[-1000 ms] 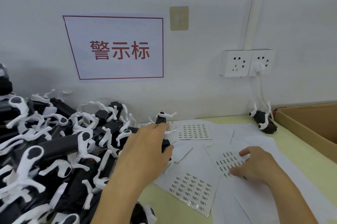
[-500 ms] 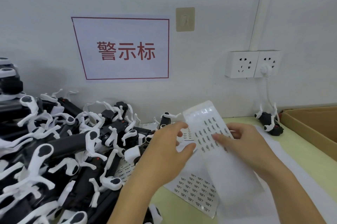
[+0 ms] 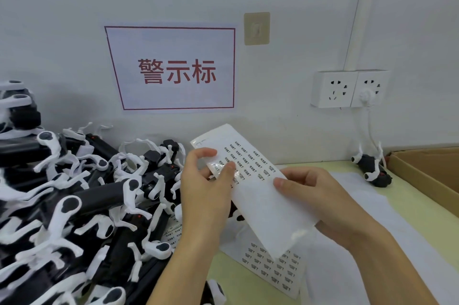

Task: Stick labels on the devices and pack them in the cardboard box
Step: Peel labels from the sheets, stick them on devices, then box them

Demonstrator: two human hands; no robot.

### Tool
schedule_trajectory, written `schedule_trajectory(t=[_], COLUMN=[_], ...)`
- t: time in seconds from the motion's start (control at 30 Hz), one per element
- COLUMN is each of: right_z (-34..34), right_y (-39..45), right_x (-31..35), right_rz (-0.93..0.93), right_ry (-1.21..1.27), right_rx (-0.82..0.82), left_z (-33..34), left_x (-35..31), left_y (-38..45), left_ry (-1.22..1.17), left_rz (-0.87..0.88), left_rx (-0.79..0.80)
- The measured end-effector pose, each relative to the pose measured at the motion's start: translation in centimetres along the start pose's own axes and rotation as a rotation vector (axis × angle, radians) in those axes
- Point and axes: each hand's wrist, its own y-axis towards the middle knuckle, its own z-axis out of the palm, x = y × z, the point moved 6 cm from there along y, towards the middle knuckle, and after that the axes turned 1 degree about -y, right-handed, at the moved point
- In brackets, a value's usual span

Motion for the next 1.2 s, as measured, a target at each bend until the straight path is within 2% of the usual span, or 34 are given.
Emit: schedule_trajectory(t=[0.23,0.37,0.57,0.67,0.73,0.87,1.2], right_z=[-0.1,-0.4,-0.4,-0.5,-0.5,-0.6,-0.6], right_y=[0.1,0.1,0.1,0.2,0.3,0.2,0.1], right_x=[0.1,0.2,0.2,0.4,0.6,1.2,1.2], right_rz=[0.002,-0.004,-0.011,-0.037,-0.07,-0.145,-0.134], right_ry=[0.012,0.002,-0.03,-0.047,-0.061,-0.045,-0.007], right_rx=[-0.06,-0.105,-0.15,-0.204,-0.235,-0.252,-0.206], left_z=[0.4,0.2,0.1,1.2,2.4,3.7,3.7], left_x=[-0.5,-0.7,-2.4,-3.6,-3.7,-3.0,-3.0], left_y=[-0.1,0.0,-0.8,-1.5,-1.8,-2.5,-2.4], left_ry=[-0.021,0.041,0.405,0.564,0.565,0.552,0.551], left_rz=[0.026,0.097,0.335,0.563,0.627,0.623,0.632], left_rx=[0.061,-0.015,-0.093,-0.013,0.097,0.199,0.187])
